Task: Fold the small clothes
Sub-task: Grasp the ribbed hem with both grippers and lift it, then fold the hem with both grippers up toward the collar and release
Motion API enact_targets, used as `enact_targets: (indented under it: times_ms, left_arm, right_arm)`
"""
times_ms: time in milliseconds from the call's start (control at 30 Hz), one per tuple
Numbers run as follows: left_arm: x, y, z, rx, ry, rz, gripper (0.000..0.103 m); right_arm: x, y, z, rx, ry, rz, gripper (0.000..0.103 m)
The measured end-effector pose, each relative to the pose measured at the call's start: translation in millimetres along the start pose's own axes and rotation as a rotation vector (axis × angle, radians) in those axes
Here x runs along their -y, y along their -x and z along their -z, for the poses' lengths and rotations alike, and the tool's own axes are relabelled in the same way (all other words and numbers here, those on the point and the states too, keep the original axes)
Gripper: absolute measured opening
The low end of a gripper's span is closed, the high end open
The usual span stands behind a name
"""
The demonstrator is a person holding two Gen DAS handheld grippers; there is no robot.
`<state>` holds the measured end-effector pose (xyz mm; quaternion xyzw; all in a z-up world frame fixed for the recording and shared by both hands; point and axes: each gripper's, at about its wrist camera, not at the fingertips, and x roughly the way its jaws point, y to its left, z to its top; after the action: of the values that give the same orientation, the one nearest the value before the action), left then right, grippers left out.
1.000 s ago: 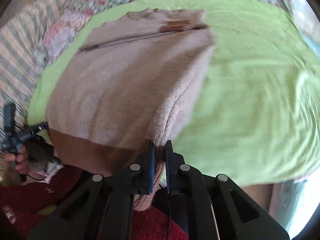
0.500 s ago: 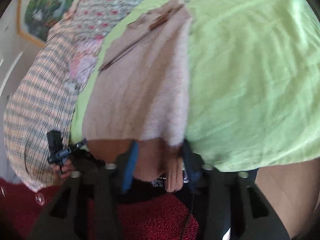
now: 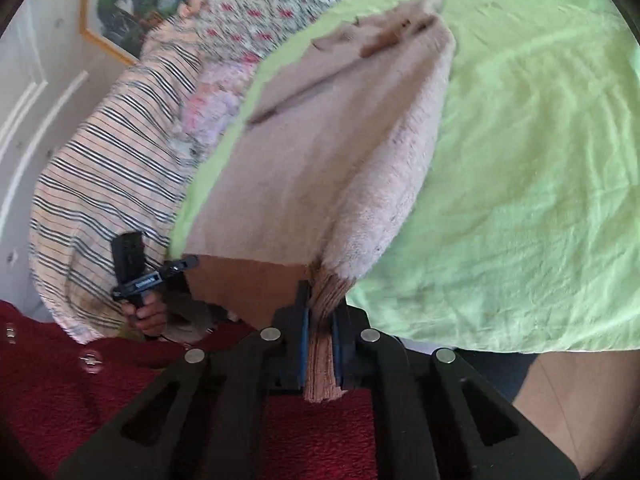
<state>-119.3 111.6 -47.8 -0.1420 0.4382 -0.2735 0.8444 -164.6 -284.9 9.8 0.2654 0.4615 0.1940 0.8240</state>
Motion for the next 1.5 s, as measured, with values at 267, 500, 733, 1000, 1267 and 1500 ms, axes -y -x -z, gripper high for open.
enact_targets:
  times_ms: [267, 500, 733, 1000, 1267, 1500]
  left_arm:
    - [-1.4, 44.1, -34.9, 0.242, 0.096, 0.058, 0.006]
    - [-1.1, 54.8, -96.1, 0.377, 0.086, 0.056, 0.006]
    - [5.6, 30.8, -203.6, 0.448, 0.012, 0.031, 0.006]
    - [-32.5, -42.8, -312.2, 0.390, 0.065, -0.078, 0.006]
    - [-89.3, -133.1, -339.5, 0.261, 0.151, -0.188, 0.006]
    - [-122.1, -165.1, -327.7, 0.143, 0.244, -0.168, 0.013]
  right_arm:
    - [-12.2, 21.1, -31.5, 0.171, -0.040, -0.173, 0.010]
    - [-22.1, 22.6, -85.4, 0.265, 0.008, -0.205, 0.010]
    - [1.6, 8.1, -177.8, 0.392, -0.006, -0.180, 0.010]
    - [43.9, -47.0, -279.4, 0.380, -0.096, -0.061, 0.010]
    - [93.2, -118.3, -333.7, 0.254, -0.163, 0.147, 0.010]
    - [117.2, -128.7, -330.3, 0.228, -0.248, 0.193, 0.022]
